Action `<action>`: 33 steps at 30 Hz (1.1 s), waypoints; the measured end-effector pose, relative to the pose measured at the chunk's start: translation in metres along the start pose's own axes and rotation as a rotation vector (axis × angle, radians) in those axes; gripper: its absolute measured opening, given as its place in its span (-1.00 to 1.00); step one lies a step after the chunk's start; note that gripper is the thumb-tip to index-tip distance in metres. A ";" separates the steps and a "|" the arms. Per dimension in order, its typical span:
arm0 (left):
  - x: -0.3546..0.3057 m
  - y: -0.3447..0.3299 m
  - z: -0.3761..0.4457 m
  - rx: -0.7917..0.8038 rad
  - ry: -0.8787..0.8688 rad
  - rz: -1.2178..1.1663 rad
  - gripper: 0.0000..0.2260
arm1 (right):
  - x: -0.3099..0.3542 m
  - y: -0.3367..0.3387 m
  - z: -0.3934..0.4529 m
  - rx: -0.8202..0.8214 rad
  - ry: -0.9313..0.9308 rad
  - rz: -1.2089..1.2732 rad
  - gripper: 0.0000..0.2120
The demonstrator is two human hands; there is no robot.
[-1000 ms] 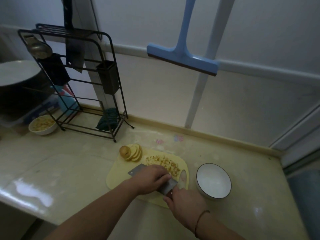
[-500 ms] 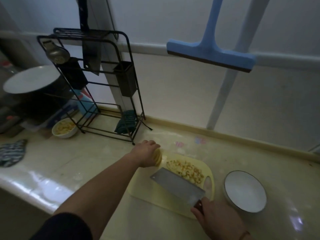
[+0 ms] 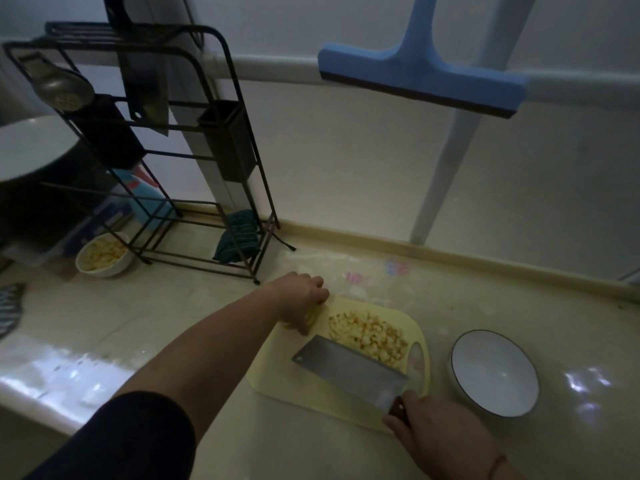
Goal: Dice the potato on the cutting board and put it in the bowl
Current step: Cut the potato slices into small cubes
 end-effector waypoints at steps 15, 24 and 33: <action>-0.005 0.009 0.013 -0.008 -0.066 -0.092 -0.65 | 0.002 0.002 -0.009 -0.118 0.029 -0.036 -0.54; -0.008 0.015 0.019 0.009 -0.073 -0.152 -0.76 | 0.002 -0.004 -0.008 -0.109 0.053 -0.050 -0.28; -0.001 0.030 0.012 -0.263 0.095 -0.505 -0.74 | -0.004 -0.005 -0.007 -0.141 0.051 0.025 -0.05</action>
Point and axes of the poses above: each hand's wrist, its own z-axis towards the middle knuckle, its own y-axis out of the back of the hand, x = y × z, the point moved 5 cm from there along z, towards the middle knuckle, and after that the axes turned 10 degrees about -y, right-handed, at the moved point
